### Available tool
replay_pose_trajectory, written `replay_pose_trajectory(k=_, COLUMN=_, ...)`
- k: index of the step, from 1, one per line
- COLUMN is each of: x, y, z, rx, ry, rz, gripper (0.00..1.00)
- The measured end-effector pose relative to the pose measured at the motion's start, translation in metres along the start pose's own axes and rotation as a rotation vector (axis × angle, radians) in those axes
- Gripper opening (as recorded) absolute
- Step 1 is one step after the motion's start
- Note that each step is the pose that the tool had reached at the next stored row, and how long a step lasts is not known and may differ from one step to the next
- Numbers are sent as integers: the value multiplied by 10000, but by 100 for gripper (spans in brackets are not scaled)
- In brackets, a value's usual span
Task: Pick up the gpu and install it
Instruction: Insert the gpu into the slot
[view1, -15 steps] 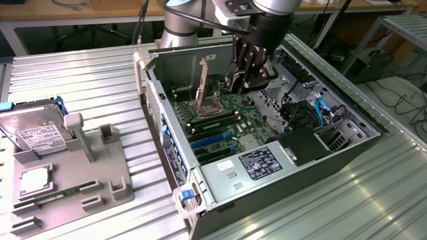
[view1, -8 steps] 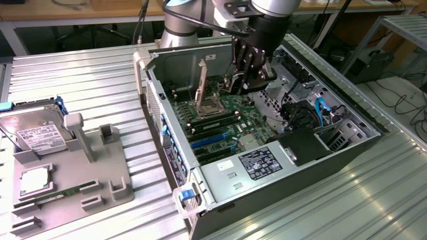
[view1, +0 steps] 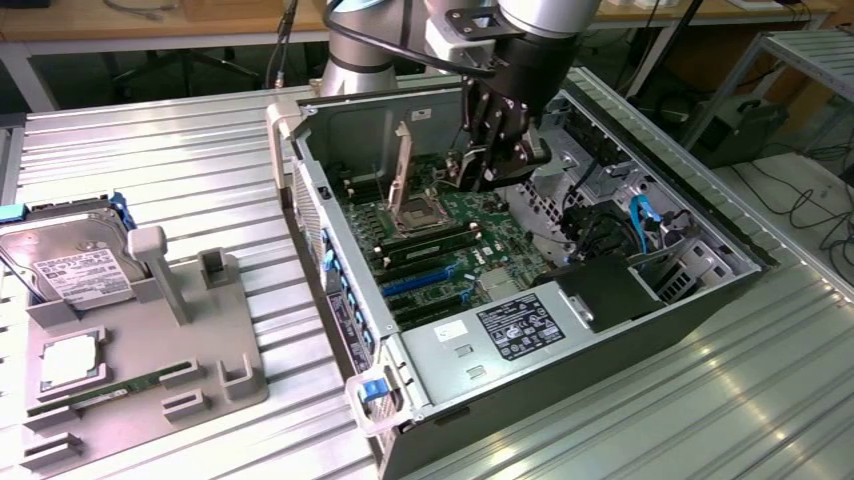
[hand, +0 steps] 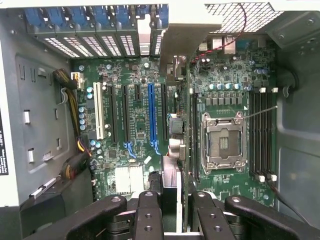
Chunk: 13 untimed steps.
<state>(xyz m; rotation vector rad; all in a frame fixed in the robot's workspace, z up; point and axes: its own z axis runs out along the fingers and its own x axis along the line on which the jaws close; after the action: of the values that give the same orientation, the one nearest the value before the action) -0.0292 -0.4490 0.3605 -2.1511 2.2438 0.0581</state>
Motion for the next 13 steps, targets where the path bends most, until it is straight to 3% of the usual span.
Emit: replay_pose_trajectory(k=13, x=6, y=22, z=50, rx=2, ry=0, rz=-27, gripper=28)
